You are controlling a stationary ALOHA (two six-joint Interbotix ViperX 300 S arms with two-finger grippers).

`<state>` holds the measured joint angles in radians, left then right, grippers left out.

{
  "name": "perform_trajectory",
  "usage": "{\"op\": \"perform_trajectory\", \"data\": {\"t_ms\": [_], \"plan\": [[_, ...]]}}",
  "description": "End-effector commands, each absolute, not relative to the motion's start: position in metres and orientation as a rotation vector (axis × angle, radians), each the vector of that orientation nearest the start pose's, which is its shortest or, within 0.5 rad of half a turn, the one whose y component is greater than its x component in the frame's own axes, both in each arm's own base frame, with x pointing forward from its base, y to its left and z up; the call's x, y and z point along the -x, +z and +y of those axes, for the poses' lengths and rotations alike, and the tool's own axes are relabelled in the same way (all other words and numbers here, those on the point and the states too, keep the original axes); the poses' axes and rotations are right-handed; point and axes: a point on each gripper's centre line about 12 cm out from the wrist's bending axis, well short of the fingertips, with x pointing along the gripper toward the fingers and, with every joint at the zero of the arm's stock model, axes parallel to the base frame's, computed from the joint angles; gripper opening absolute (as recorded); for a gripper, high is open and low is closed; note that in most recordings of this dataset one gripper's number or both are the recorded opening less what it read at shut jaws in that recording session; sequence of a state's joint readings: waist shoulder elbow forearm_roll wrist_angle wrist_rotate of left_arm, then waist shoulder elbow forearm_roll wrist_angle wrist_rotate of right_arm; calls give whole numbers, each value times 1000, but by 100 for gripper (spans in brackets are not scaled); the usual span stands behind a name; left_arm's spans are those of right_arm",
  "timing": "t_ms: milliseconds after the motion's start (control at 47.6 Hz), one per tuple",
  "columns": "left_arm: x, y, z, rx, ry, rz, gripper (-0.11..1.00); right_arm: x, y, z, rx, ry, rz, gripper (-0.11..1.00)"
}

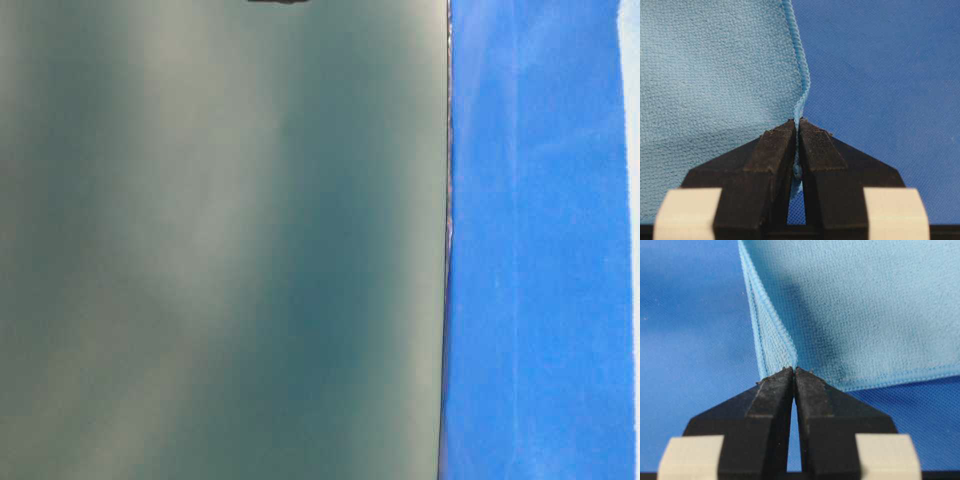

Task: Fold the light blue towel.
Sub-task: 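Lift the far edge and fold it toward the near edge with both grippers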

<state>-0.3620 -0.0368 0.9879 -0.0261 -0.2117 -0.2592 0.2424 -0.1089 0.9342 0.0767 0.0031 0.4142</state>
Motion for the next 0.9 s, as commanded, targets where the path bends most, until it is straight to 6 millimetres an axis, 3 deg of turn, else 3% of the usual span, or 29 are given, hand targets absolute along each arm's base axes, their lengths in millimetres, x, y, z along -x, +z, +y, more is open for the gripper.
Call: {"op": "perform_trajectory", "data": {"t_ms": [0, 252, 336, 420, 483, 630, 756, 882], "plan": [[-294, 111, -112, 138, -241, 748, 2, -308, 133, 77, -368, 33, 825, 2], [-296, 113, -110, 145, -233, 744, 2, -314, 132, 79, -369, 31, 828, 6], [-297, 114, -110, 158, -228, 742, 5, -316, 133, 79, -369, 33, 825, 28], [-298, 118, -111, 179, -226, 731, 25, -316, 133, 79, -369, 33, 825, 54], [-298, 121, -112, 194, -223, 728, 44, -316, 134, 79, -368, 34, 822, 65], [-295, 128, -107, 194, -210, 738, 82, -316, 142, 79, -358, 47, 798, 61], [-295, 132, -94, 204, -172, 747, 79, -315, 146, 73, -344, 41, 791, 61], [-300, 132, -71, 223, -102, 745, 77, -316, 143, 49, -352, -26, 801, 62]]}}
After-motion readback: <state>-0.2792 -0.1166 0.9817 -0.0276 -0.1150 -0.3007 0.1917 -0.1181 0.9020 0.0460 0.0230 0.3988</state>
